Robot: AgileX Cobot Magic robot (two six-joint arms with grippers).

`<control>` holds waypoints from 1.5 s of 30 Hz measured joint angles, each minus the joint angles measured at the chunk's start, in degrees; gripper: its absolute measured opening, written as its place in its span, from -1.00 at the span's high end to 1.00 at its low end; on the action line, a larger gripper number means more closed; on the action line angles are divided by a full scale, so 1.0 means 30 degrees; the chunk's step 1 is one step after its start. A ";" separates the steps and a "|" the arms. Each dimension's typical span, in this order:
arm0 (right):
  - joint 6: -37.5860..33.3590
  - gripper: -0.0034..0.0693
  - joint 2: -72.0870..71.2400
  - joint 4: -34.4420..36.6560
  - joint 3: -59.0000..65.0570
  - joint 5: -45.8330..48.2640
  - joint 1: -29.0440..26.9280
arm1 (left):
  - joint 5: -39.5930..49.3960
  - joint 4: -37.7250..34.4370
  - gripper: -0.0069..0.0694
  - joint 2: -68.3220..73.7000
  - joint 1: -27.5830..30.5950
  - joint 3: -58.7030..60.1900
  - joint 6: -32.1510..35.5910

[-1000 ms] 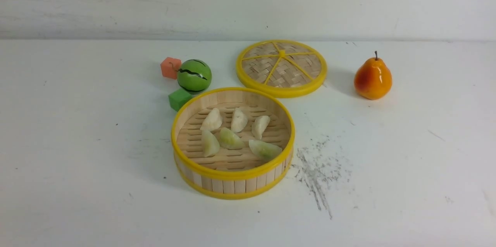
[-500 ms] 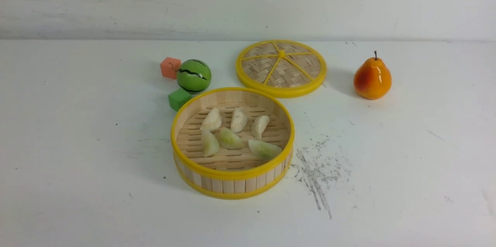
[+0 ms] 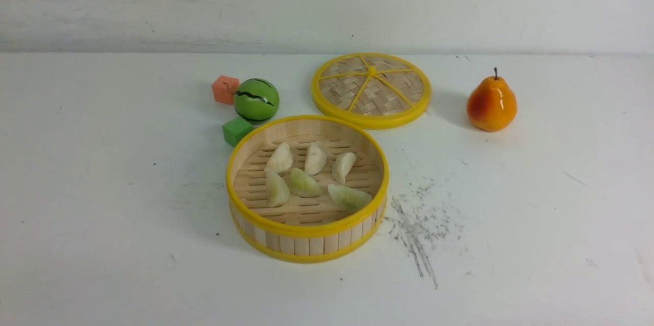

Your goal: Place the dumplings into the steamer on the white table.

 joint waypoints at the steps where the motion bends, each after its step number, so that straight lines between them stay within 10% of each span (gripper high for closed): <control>1: 0.0000 0.71 0.0000 0.0000 0.0000 0.0000 0.0000 | 0.0000 0.0000 0.76 -0.0163 0.0104 0.0249 0.0000; 15: 0.0000 0.67 -0.0017 0.0000 0.0000 0.0000 -0.0037 | -0.6425 -0.2891 0.86 -0.1355 0.8241 0.6095 0.0229; 45: 0.0000 0.55 -0.0017 0.0000 0.0000 0.0000 -0.0057 | -0.1673 -0.6255 0.86 -0.1355 0.8597 0.6232 0.4828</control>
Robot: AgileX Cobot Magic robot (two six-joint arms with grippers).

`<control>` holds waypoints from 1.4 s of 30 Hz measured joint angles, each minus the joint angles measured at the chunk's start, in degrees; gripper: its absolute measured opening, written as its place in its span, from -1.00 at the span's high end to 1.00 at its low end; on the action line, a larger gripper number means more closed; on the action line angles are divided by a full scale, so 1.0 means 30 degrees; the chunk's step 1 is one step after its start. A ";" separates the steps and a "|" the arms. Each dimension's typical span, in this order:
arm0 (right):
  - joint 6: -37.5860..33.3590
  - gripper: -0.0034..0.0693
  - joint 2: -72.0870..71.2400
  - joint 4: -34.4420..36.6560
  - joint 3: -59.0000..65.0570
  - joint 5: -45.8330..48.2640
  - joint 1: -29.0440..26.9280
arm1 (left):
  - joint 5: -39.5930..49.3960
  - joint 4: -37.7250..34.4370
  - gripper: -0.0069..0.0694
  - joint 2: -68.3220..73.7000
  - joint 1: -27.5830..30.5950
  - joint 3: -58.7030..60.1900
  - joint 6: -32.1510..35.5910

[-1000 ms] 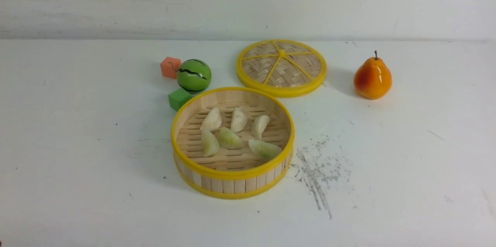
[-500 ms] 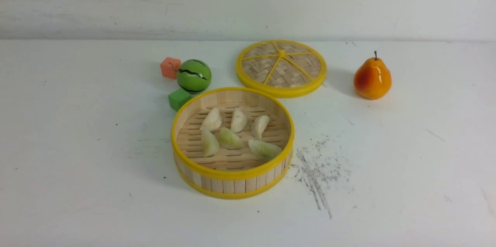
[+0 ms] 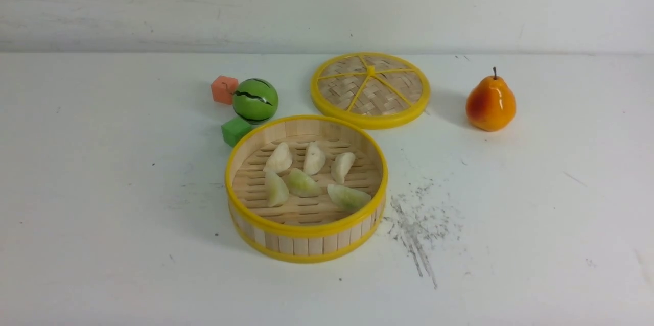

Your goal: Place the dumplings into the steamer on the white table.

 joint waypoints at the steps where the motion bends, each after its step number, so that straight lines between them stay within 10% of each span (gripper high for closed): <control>1: 0.0000 0.55 0.0000 0.0000 0.0000 0.0000 0.0000 | 0.0000 0.0000 0.86 0.0000 0.0000 0.0000 0.0000; 42: 0.0000 0.44 0.0000 0.0000 0.0000 0.0000 0.0000 | 0.0000 0.0000 0.86 0.0000 0.0000 0.0000 0.0000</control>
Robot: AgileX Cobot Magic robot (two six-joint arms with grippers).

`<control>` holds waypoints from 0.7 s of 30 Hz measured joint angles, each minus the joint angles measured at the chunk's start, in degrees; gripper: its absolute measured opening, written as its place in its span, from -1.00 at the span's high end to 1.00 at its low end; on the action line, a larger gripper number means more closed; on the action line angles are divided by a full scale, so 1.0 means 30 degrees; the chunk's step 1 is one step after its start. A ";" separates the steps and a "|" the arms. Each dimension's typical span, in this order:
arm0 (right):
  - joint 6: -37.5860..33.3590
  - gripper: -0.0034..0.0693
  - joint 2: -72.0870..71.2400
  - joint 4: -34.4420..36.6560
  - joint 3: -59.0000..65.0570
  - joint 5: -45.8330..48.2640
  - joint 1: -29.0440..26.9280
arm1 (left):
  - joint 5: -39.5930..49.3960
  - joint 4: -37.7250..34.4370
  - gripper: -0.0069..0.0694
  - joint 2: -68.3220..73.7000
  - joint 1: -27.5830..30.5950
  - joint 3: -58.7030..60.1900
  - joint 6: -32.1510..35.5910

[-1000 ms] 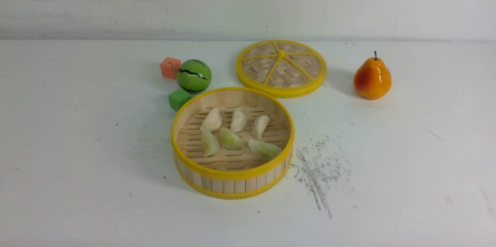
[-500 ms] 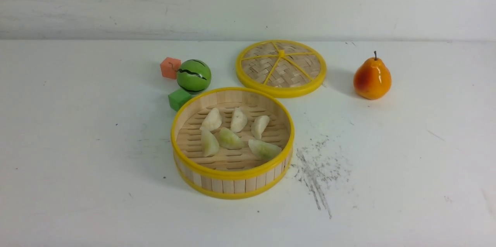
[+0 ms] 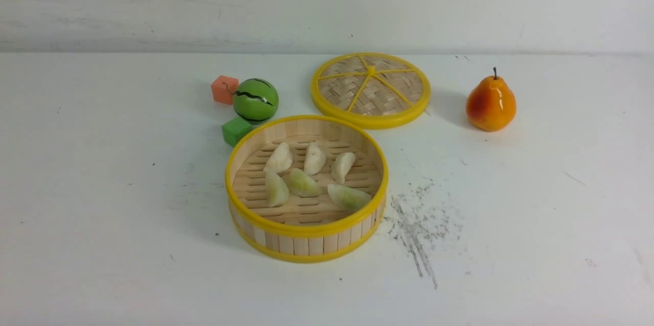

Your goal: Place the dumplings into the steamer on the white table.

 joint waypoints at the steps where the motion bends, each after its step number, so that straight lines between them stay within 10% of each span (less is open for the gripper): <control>1: 0.0000 0.43 0.0000 0.0000 0.0000 0.0000 0.0000 | 0.0000 0.0000 0.86 0.0000 0.0000 0.0000 0.0000; 21: 0.0000 0.39 0.0000 0.0000 0.0000 0.0000 0.0000 | 0.0000 0.0000 0.82 0.0000 0.0000 0.0000 0.0043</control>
